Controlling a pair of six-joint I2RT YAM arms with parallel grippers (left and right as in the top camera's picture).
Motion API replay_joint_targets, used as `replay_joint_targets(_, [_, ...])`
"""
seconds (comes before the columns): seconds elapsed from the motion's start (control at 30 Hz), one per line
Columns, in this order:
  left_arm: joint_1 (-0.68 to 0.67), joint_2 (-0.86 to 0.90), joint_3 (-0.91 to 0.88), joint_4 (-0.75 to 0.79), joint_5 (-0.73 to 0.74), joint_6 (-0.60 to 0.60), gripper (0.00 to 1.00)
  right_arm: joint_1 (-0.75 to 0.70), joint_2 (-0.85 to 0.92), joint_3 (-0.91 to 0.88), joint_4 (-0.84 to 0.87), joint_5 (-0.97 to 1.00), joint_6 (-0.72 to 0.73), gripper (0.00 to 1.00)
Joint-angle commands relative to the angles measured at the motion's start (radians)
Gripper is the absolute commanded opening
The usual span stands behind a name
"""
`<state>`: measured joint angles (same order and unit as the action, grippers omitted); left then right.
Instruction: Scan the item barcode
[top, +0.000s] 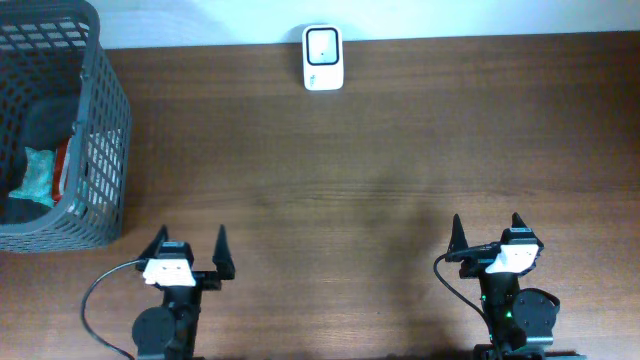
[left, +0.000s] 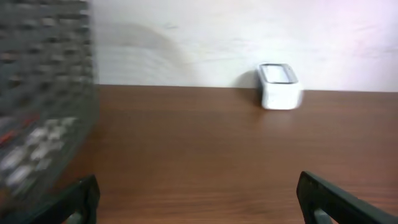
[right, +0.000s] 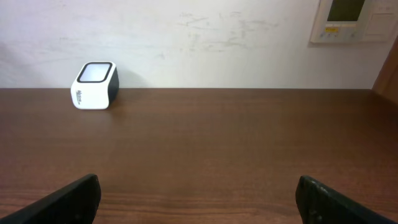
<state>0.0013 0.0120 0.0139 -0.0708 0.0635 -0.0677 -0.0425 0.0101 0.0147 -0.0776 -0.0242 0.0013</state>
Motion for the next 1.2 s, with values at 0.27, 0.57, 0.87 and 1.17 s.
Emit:
replay_joint_targets(0.27, [0.002,-0.001,0.082,0.804,0.122,-0.059,0.99,-0.004,-0.007,-0.009,-0.001,0.009,0.007,0.99])
replay_joint_targets(0.57, [0.002,0.549,0.769,0.750,-0.111,0.283,0.99,-0.004,-0.007,-0.009,-0.001,0.009,0.007,0.99])
replay_joint_targets(0.87, [0.313,1.443,2.057,-0.442,-0.372,0.321,0.99,-0.004,-0.007,-0.009,-0.001,0.009,0.007,0.99])
replay_joint_targets(1.17, [0.537,1.772,2.367,-0.900,-0.058,0.285,0.99,-0.004,-0.007,-0.009,-0.001,0.009,0.007,0.99])
